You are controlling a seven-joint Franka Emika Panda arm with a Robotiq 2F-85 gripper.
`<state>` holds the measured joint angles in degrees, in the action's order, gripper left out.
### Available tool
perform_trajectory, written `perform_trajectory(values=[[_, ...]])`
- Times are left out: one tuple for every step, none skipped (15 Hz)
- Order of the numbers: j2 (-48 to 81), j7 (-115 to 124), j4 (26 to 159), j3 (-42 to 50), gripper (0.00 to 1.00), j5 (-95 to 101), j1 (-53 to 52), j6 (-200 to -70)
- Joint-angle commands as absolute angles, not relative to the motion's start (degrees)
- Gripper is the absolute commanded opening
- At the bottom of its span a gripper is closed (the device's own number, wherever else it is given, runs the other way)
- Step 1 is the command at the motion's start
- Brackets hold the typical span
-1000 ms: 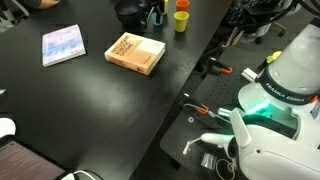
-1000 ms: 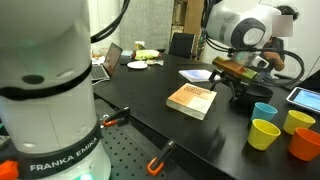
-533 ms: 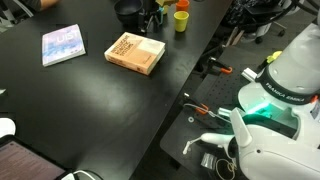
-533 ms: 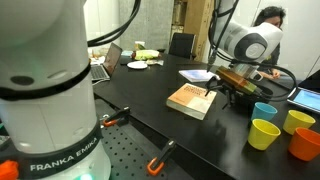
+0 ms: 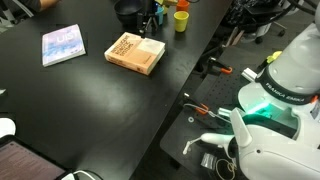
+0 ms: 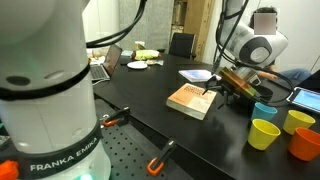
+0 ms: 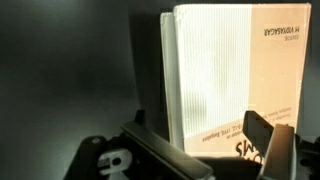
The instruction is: Open the book, then flip to the middle
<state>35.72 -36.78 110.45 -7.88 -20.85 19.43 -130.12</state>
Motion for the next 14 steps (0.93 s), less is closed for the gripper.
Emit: perform_trajectory(values=[[37.21,-38.87,107.62,-8.25,1.0,-22.56,19.79,-127.01],[37.34,-38.93,107.43,-8.18,1.0,-22.54,19.68,-126.72],[37.41,-39.15,107.35,-8.17,1.0,-22.54,19.66,-126.41],[37.46,-39.43,107.19,-8.21,1.0,-22.51,19.7,-126.01],[37.5,-39.87,107.1,-8.31,1.0,-22.6,19.79,-125.71],[37.54,-40.4,106.98,-8.4,1.0,-22.71,19.89,-125.0],[37.58,-40.97,106.85,-8.47,1.0,-22.8,19.96,-124.22],[37.55,-41.41,106.81,-8.45,1.0,-22.84,19.9,-123.56],[37.47,-41.94,106.79,-8.48,1.0,-23.02,19.87,-123.05],[37.32,-42.27,106.88,-8.42,1.0,-23.16,19.74,-122.54],[37.26,-42.67,106.94,-8.41,1.0,-23.33,19.65,-122.13],[37.08,-43.21,107.18,-8.48,1.0,-23.6,19.63,-121.79],[36.77,-43.5,107.54,-8.45,1.0,-23.67,19.42,-121.75],[36.44,-43.93,107.89,-8.46,1.0,-23.74,19.27,-121.64]])
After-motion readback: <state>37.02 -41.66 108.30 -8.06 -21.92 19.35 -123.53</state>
